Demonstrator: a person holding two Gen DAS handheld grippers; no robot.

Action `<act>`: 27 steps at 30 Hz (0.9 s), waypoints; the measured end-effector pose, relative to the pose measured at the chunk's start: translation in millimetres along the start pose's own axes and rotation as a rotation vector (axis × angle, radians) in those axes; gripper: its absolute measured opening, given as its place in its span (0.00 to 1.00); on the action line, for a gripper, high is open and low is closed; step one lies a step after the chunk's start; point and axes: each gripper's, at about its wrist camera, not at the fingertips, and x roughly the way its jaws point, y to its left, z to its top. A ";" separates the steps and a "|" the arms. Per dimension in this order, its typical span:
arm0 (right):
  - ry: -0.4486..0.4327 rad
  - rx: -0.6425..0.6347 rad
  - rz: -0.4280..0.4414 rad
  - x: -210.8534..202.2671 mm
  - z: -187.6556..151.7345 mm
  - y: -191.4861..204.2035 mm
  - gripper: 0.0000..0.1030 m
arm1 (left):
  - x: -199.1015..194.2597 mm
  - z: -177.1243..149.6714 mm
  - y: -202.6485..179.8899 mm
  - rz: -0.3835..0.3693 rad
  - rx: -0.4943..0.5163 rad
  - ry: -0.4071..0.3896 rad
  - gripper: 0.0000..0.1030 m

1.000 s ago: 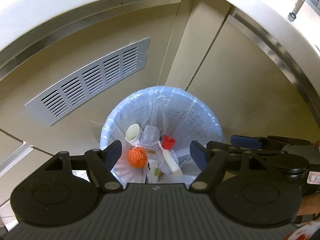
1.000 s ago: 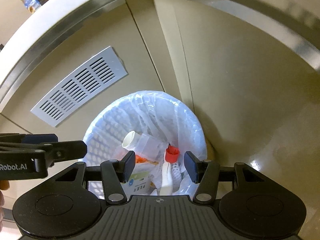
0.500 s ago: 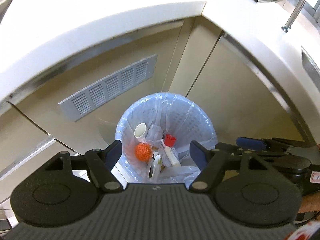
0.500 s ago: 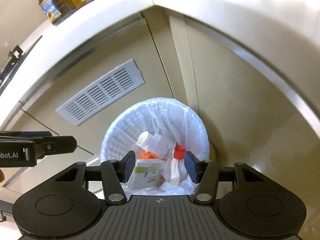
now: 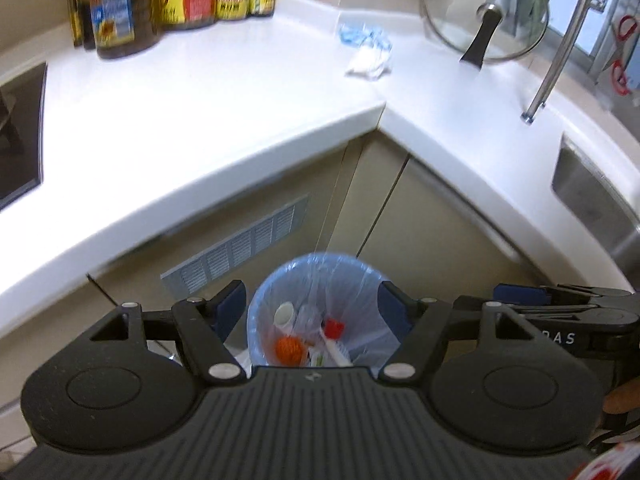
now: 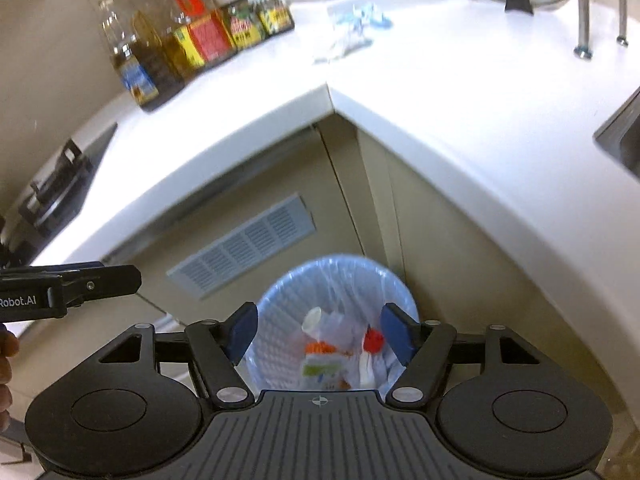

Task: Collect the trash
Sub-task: 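Move both tools back up to the counter litter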

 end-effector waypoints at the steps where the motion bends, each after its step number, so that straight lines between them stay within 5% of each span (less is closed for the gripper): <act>1: -0.012 0.003 0.002 -4.0 2.8 1.3 0.68 | -3.4 3.0 0.3 -0.010 0.005 -0.012 0.68; 14: -0.138 0.029 -0.014 -30.9 46.2 5.1 0.72 | -10.0 46.4 -9.3 -0.060 0.088 -0.118 0.69; 27: -0.205 -0.028 -0.012 -10.4 134.9 -56.4 0.73 | 33.6 113.6 -47.8 -0.032 0.119 -0.216 0.68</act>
